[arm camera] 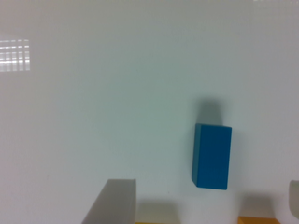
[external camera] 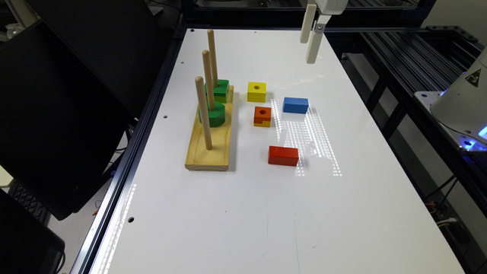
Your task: Pick up yellow block.
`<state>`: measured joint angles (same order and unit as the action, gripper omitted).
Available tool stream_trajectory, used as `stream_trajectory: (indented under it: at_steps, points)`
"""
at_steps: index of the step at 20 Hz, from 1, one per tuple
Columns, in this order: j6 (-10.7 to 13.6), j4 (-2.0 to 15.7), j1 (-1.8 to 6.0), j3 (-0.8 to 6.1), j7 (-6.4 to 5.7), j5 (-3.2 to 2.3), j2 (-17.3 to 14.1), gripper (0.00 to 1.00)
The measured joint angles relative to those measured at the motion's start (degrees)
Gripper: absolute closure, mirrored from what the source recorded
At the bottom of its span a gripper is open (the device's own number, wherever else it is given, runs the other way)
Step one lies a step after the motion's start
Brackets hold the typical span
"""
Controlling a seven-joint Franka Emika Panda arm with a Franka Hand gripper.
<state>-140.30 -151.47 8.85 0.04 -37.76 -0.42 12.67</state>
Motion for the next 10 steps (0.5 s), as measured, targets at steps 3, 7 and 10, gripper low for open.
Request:
stream_trajectory:
  at_steps: [3, 7, 10]
  points:
    - [0.0, 0.68, 0.1, 0.0, 0.14, 0.0, -0.7, 0.0]
    - [0.0, 2.41, 0.63, 0.0, 0.68, 0.0, -2.3, 0.0]
    - [0.0, 3.94, 0.76, 0.0, 0.8, 0.0, -3.8, 0.0]
